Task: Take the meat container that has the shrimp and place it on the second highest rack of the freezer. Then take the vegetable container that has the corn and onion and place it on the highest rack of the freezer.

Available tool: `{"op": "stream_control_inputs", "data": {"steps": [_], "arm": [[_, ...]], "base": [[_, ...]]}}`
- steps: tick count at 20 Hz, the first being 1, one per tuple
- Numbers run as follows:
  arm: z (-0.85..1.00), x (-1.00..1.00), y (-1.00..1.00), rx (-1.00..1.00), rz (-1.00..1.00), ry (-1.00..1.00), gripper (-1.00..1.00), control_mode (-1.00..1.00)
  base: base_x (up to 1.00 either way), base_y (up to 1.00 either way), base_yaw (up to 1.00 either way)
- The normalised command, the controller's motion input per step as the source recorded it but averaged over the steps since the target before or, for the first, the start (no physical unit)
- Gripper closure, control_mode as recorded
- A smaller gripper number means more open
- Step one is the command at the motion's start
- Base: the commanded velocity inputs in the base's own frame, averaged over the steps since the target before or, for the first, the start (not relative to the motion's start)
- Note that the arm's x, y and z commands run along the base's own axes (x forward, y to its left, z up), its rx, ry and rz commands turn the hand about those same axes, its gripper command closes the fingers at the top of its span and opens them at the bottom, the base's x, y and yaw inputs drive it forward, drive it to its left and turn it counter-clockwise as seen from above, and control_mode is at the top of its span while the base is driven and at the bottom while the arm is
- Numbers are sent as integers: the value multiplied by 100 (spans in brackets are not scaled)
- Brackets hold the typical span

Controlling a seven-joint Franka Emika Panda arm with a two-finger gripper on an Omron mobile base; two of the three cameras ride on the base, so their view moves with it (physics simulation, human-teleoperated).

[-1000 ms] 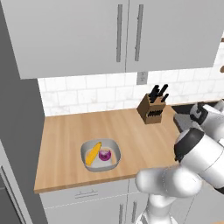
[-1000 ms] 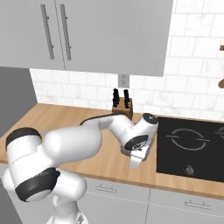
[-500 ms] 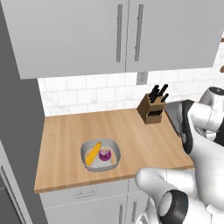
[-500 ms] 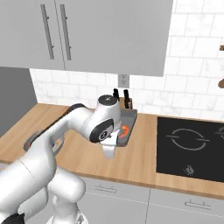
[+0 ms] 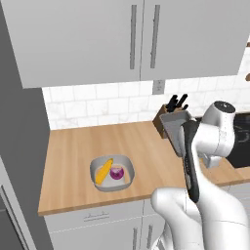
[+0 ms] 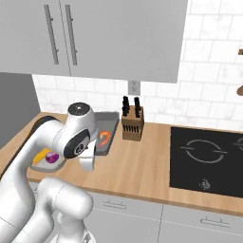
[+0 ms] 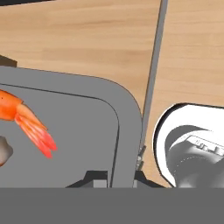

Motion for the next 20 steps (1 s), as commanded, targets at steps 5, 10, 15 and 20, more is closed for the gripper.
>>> {"op": "stream_control_inputs", "data": {"steps": [5, 10, 15, 20], "arm": [[0, -15, 46, 13, 0, 1, 100, -100], [0, -13, 1, 11, 0, 1, 100, -100], [1, -22, 0, 0, 0, -5, 100, -100], [12, -62, 0, -1, 0, -7, 100, -100]], "base": [[0, 0, 0], [0, 0, 0], [0, 0, 0], [0, 0, 0]]}}
